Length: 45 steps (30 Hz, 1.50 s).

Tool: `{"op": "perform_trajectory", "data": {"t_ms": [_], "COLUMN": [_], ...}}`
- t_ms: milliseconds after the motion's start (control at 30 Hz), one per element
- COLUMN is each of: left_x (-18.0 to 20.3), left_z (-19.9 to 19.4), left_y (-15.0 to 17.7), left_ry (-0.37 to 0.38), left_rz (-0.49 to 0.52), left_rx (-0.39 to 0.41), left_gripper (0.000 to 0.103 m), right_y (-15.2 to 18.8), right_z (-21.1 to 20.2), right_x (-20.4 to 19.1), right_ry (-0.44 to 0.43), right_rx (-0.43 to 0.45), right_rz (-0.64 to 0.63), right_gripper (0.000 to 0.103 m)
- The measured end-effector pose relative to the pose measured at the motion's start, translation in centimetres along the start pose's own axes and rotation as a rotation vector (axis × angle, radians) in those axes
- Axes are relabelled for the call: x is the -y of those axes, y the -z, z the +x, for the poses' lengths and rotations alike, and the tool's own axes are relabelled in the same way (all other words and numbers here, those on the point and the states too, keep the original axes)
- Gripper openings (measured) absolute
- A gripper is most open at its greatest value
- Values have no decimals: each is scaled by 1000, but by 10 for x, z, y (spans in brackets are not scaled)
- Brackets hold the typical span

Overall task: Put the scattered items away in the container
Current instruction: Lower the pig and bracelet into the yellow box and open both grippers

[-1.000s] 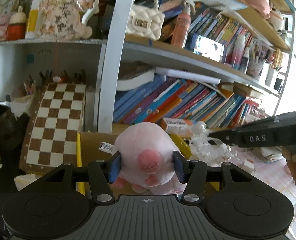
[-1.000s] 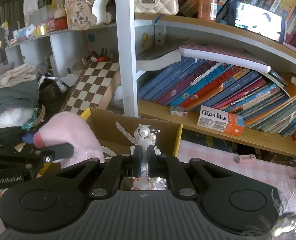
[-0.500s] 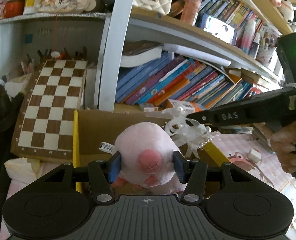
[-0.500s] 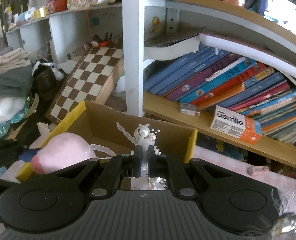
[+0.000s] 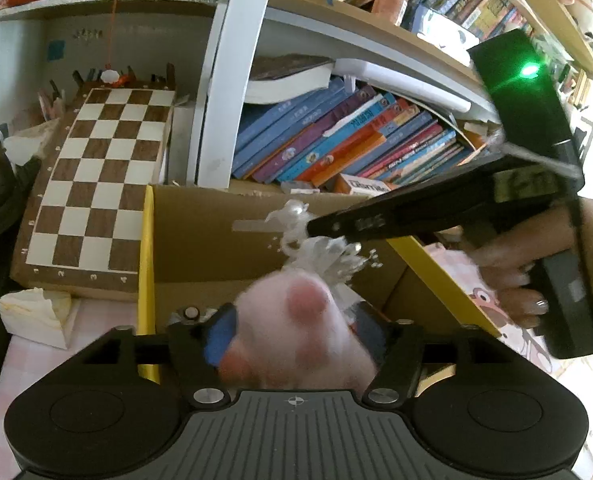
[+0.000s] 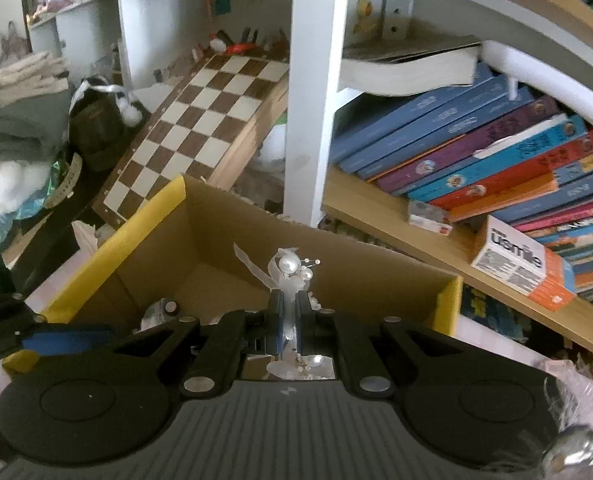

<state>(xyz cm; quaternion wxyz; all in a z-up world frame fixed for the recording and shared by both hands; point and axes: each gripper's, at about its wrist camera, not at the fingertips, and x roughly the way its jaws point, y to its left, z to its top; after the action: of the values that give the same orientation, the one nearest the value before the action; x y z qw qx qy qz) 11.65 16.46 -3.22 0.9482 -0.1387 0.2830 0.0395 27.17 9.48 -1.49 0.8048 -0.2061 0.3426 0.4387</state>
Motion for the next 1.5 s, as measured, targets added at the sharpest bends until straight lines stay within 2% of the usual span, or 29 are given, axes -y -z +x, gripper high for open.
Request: {"op": "perform_trajectory", "data": {"t_ms": [367,667,700,767,800,833,867,1167,1500], "left_x": [5,5,5,5,5,6,6,12,22], "left_z": [-6,-7,-8,-8,-8,-9,-9,-16,-40], "left_y": [7,9,9,9,10,10,10,9,13], "left_ry": [-10,-15,-16,-17,-17,-17,-18,-14,-8], "left_rz": [39,32,32,31,30,30,30,39,51], "left_rx": [2,-1,0,1,2,3,4,21,48], "left_gripper": [81,81,81,81,81,81,81,81,81], "right_y": [-19,-25,-25,-25,-25,-25,-24,-18,2], "right_z": [28,40,41,40,39,37,35,16,-33], "right_x": [-15,-29,-30,-30,-30,-29,-28,-17,-19], "right_ry": [-56,-81,-81,-80,-78,-74,-70,-68,-57], "right_rx": [-24,-19,-16,-7,0,9,18,3,39], "right_rz": [-48,-69,-68,-64,-60,-53,-44,36,88], "right_gripper": [5,7,13,35,58,73,77,80,81]}}
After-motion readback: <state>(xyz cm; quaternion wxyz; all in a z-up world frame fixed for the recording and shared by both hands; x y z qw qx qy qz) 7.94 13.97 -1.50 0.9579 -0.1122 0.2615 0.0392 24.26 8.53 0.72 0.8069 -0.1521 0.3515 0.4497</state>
